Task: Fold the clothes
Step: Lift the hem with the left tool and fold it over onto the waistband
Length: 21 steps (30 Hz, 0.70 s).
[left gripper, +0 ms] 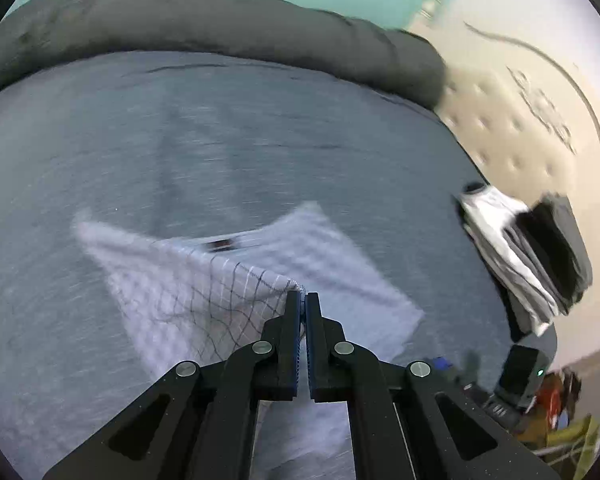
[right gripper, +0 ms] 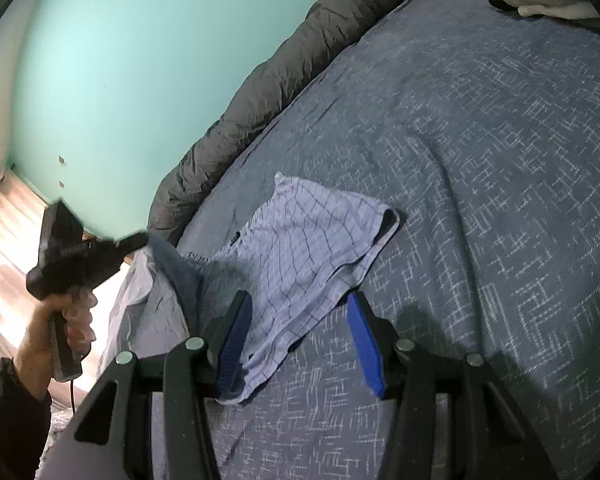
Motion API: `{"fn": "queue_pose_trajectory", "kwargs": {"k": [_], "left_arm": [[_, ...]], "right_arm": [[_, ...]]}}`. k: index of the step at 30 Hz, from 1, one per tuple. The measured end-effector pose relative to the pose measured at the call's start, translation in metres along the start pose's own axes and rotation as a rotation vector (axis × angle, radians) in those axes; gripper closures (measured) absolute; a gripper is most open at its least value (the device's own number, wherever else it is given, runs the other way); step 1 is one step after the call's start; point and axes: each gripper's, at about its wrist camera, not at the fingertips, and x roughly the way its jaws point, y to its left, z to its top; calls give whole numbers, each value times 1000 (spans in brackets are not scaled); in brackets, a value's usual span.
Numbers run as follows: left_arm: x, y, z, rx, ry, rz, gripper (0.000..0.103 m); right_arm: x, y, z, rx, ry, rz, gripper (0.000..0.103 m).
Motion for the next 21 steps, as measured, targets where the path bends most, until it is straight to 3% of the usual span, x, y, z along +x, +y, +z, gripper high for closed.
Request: {"fn": "queue_pose_trajectory", "kwargs": {"k": [5,10,18,21], "left_arm": [[64,-71,2,83,92,-59,101],[123,-91,-18,92,183,-47,101],[137,-101,-28,111,211,-64,101],[131,-92,-25,79,192,-59,89]], "right_arm": [[-5,-8,10,23,-15,-9,52],[-7,-17,18,39,-13,-7,52],[-4,-22,20,56,-13,-4,52],[-2,-21,21,55,-10,-2,52]]}}
